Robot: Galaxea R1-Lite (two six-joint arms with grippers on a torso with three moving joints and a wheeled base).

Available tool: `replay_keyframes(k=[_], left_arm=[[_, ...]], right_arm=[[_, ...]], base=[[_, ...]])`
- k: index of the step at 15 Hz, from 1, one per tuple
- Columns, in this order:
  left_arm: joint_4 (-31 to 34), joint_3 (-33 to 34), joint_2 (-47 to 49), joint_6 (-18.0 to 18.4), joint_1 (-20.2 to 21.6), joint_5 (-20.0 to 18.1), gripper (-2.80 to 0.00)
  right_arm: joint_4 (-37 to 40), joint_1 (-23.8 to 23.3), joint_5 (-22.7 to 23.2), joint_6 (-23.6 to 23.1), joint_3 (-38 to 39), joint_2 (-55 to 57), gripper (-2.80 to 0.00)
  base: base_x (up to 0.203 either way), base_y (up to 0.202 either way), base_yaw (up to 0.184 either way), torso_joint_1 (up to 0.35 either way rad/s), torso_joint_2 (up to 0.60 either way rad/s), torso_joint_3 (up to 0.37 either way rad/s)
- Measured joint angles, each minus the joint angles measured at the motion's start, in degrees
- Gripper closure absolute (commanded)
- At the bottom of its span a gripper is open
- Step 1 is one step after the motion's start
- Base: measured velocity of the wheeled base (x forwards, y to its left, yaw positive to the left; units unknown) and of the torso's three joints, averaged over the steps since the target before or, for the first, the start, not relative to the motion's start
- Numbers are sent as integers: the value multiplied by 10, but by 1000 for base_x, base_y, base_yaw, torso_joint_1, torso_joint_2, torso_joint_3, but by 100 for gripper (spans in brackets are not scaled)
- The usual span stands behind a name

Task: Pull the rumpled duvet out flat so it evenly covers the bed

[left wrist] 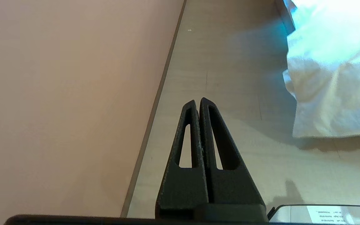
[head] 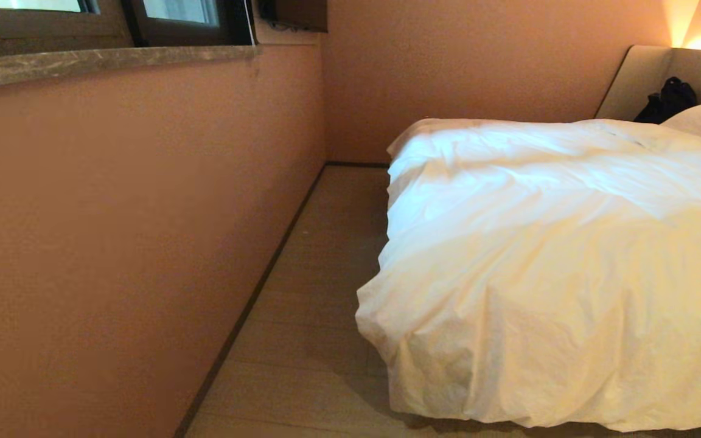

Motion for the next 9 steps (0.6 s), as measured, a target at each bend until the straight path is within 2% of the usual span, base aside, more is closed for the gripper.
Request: replay_keyframes(k=[2, 9], left_arm=[[0, 0, 0, -1, 0, 0, 0], [0, 0, 0, -1, 0, 0, 0]], right_arm=[[0, 0, 0, 0, 0, 0, 0], [0, 0, 0, 0, 0, 0, 0]], base=[[-165, 0, 1, 1, 2, 3], [0, 0, 0, 0, 0, 0]])
